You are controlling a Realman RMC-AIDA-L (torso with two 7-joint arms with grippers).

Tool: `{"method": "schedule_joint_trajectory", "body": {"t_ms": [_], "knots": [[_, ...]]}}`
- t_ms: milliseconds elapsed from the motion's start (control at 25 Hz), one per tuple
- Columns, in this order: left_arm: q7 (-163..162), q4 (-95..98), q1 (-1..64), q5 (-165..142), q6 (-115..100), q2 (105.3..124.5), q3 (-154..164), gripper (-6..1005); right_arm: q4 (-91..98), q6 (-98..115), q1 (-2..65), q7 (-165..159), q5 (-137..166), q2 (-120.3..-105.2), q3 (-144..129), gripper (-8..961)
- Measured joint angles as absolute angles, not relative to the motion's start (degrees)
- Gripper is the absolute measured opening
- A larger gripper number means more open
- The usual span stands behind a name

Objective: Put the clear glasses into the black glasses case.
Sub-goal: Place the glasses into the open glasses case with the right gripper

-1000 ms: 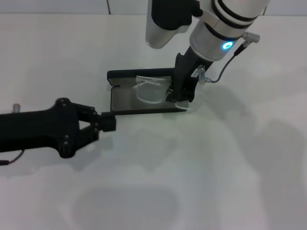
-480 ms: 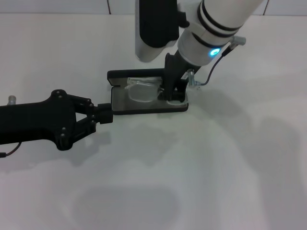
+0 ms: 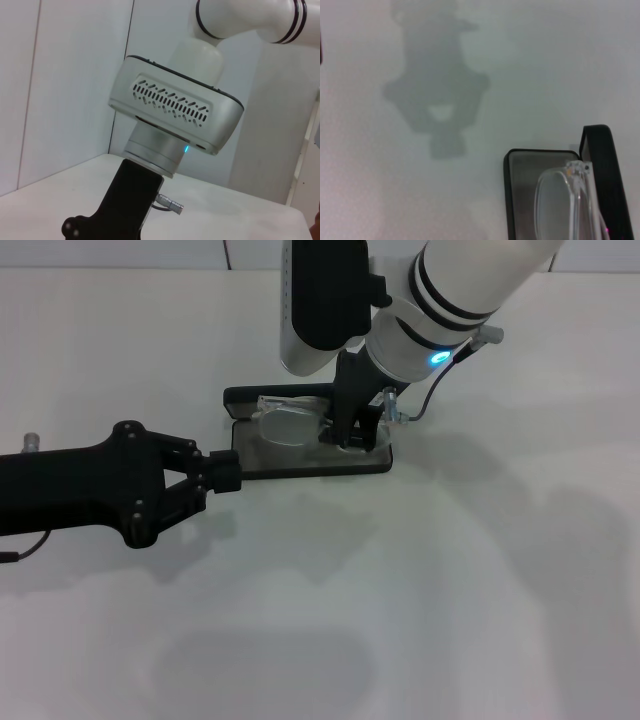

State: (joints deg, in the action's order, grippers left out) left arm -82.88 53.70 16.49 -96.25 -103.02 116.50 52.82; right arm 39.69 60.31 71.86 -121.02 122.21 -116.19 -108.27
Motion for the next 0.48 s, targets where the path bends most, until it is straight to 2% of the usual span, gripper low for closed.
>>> {"method": "schedule_joint_trajectory", "body": {"t_ms": [480], "knots": [[-82.88, 53.79, 16.65, -96.19, -103.0, 116.7, 52.82, 110, 39.25, 57.96, 71.19, -121.08, 119.99, -116.19, -110.71, 133]]}}
